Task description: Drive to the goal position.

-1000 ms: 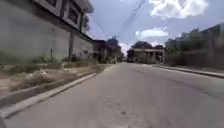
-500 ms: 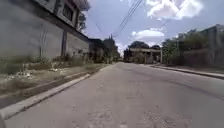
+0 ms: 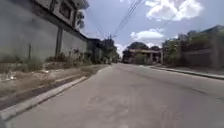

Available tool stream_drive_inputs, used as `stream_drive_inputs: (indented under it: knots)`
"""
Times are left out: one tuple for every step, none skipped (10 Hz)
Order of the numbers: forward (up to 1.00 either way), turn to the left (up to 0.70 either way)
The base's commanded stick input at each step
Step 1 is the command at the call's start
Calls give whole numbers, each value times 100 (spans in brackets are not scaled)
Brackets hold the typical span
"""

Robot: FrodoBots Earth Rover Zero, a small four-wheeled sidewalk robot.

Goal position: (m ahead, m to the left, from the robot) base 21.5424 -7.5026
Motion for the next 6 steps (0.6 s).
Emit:
stream_drive_inputs:
  knots:
    - [100, -27]
    - [100, -32]
    - [100, -14]
    - [100, -7]
    - [100, 0]
    - [100, 0]
